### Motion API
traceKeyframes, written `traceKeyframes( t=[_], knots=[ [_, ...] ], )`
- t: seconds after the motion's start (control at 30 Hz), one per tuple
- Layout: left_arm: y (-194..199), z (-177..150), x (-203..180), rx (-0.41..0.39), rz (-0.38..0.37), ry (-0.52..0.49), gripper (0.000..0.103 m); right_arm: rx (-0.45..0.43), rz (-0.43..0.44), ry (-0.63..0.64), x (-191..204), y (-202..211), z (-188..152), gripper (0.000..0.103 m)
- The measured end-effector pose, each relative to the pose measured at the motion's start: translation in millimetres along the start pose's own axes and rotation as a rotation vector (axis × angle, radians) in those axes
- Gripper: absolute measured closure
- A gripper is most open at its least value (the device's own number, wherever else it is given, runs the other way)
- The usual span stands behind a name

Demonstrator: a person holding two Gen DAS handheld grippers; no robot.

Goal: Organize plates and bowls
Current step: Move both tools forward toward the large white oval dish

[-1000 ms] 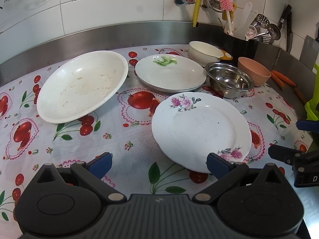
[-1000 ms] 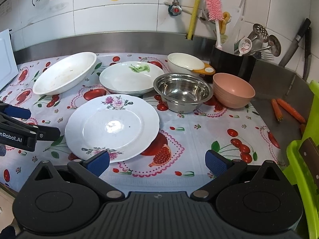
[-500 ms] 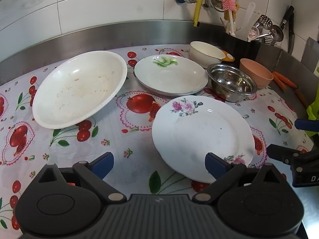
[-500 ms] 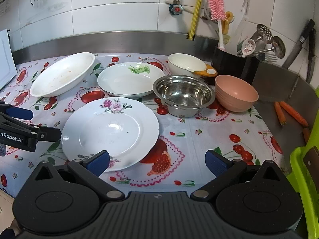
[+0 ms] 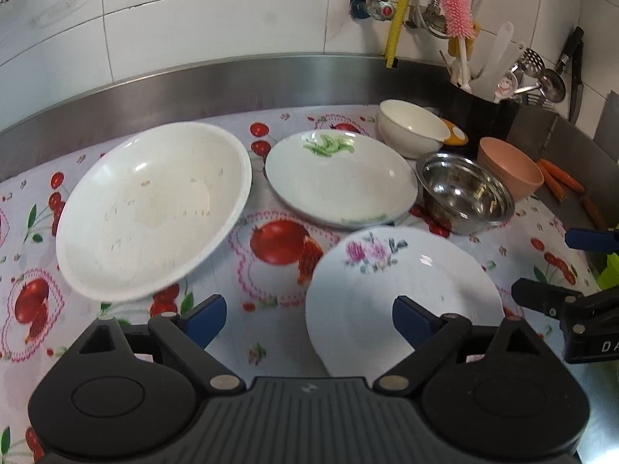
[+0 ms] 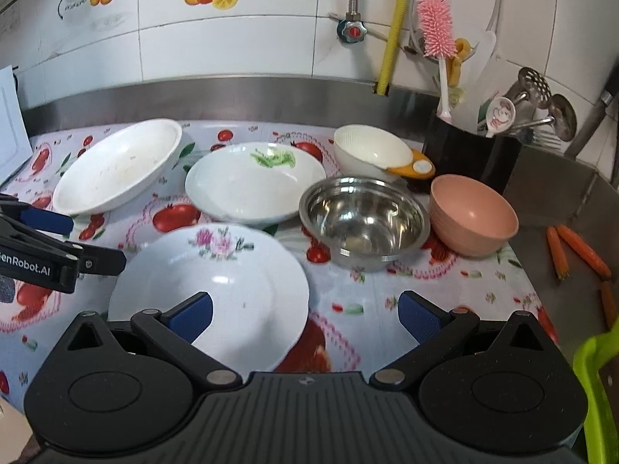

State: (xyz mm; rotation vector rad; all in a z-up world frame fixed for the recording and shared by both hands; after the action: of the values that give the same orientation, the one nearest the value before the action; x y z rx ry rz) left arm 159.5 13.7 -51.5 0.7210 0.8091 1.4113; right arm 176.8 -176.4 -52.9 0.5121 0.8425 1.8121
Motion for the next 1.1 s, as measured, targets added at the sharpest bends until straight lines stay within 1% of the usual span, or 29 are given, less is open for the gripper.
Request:
traceKeyframes(
  t=[0.27, 0.47, 0.73, 0.9, 1.1],
  knots=[
    [-14, 35, 6, -0.01, -0.015, 0.023, 0.0, -0.017, 0.039, -0.011, -14, -25, 44, 0.097],
    [-31, 40, 10, 0.012, -0.032, 0.034, 0.0, -0.012, 0.043, 0.003, -19, -48, 66, 0.097],
    [-40, 42, 20, 0.034, -0.033, 0.059, 0.0, -0.008, 0.067, 0.018, -8, -61, 74, 0.097],
    [-38, 45, 23, 0.027, -0.04, 0.069, 0.0, -0.005, 0.079, 0.027, -1, -65, 79, 0.097],
    [-29, 48, 34, 0.009, -0.024, 0.082, 0.0, -0.007, 0.098, 0.051, 15, -66, 87, 0.097]
  ],
)
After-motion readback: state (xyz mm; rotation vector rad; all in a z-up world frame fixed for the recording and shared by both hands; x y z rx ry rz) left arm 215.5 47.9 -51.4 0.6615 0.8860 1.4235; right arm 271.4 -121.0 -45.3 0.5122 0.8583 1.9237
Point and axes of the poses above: each gripper's, at about its wrist camera, not at the fingertips, and y roughly against the way its jaws point, x to its left, z to its top, the point moved 8 cm from there along -y, roughly the way its jaws point, and after that the axes turned 8 degrees about x, right-handed, at the moved point
